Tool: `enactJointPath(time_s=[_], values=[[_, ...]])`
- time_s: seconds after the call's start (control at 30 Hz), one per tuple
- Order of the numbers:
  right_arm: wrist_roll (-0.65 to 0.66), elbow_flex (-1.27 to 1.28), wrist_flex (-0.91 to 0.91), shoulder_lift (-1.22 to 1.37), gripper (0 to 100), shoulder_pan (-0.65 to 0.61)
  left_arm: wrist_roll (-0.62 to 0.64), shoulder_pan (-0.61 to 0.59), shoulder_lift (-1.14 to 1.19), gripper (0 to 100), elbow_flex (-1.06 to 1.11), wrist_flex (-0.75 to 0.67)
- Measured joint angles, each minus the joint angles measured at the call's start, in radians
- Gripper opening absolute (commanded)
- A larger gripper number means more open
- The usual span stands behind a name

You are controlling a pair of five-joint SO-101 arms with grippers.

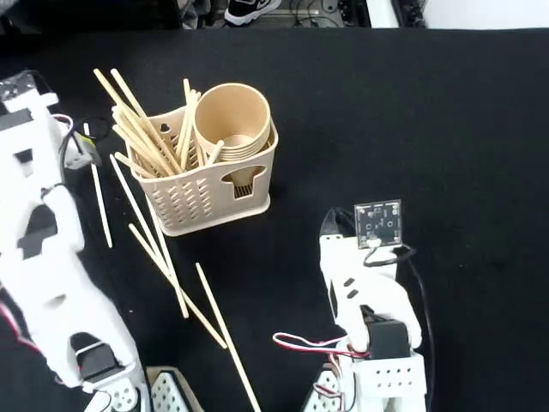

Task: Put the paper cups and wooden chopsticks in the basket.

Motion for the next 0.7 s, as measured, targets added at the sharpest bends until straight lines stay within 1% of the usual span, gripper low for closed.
enactJointPath(time_s=[0.13, 0.3, 0.4, 0.47, 0.53, 0.57, 0.6, 0.63, 0.7], values=[[0.032, 0.000, 0.018, 0.000, 1.9, 0.000, -0.064, 0.025, 0.173, 24, -0.232, 0.123], [0.037, 0.000, 0.018, 0.000, 1.9, 0.000, -0.086, 0.040, 0.367, 24, -0.512, 0.244], [0.037, 0.000, 0.018, 0.000, 1.9, 0.000, -0.089, 0.037, 0.483, 19, -0.646, 0.261], [0.037, 0.000, 0.018, 0.000, 1.9, 0.000, -0.089, 0.035, 0.549, 12, -0.730, 0.270], [0.037, 0.000, 0.018, 0.000, 1.9, 0.000, -0.089, 0.041, 0.611, 3, -0.809, 0.275], [0.037, 0.000, 0.018, 0.000, 1.9, 0.000, -0.089, 0.043, 0.644, 2, -0.845, 0.275], [0.037, 0.000, 0.018, 0.000, 1.9, 0.000, -0.089, 0.048, 0.674, 4, -0.885, 0.276], [0.037, 0.000, 0.018, 0.000, 1.9, 0.000, -0.087, 0.054, 0.698, 4, -0.925, 0.276], [0.037, 0.000, 0.018, 0.000, 1.9, 0.000, -0.086, 0.063, 0.735, 3, -1.028, 0.304]])
